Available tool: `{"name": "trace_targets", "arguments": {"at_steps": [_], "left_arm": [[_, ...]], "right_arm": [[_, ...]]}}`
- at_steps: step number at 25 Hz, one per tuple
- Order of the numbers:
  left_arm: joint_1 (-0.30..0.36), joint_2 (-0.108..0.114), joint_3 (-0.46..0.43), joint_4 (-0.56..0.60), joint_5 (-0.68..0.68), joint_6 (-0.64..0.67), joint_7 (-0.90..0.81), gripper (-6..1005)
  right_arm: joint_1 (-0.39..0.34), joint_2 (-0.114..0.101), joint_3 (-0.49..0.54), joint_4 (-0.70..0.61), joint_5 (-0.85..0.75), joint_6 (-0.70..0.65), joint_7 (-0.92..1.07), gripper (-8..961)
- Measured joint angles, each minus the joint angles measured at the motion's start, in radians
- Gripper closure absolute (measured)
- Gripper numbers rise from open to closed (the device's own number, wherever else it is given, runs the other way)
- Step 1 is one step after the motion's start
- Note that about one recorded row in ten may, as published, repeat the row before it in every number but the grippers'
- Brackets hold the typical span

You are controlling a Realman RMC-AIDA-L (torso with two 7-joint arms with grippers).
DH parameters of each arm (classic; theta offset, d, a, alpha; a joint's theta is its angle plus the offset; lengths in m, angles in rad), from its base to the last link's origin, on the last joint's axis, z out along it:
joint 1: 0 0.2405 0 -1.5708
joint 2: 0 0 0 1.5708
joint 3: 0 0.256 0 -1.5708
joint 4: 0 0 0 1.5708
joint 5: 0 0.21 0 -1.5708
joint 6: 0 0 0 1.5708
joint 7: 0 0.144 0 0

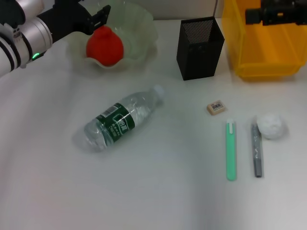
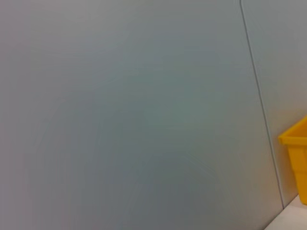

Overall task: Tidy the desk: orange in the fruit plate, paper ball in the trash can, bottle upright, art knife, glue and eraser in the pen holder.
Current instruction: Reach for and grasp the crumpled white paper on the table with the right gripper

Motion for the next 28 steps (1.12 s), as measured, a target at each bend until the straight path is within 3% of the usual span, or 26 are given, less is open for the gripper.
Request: {"name": "trace_targets", "arguments": {"at_steps": [1,6,8,11,28], "left_arm": [[0.001,0.000,0.000,-0.002,-0.003,0.000,0.000,368],[0.002,0.000,0.000,-0.007,-0.018,0.000,0.001,369],[0.001,0.000,0.000,-0.007,-0.018,0.001,0.001,369],[-0.006,0.001,0.000,-0.007,-0.018,-0.003,0.001,370],[-0.022,0.004,-0.004,0.004,-0.030,-0.003,0.001,373]], "right_arm": [[0.011,0.009,-0.030,-0.122,-0.120,-0.024,0.096,133],[0.024,0.036,-0.118,-0.258,-0.349,-0.077,0.215,133],[0.023,0.040,-0.133,-0.257,-0.382,-0.082,0.227,133],[0.013,0.048,-0.152,-0.203,-0.449,-0.082,0.239,134],[0.036,0.049,-0.210,0.068,-0.653,0.026,0.240,135]]}}
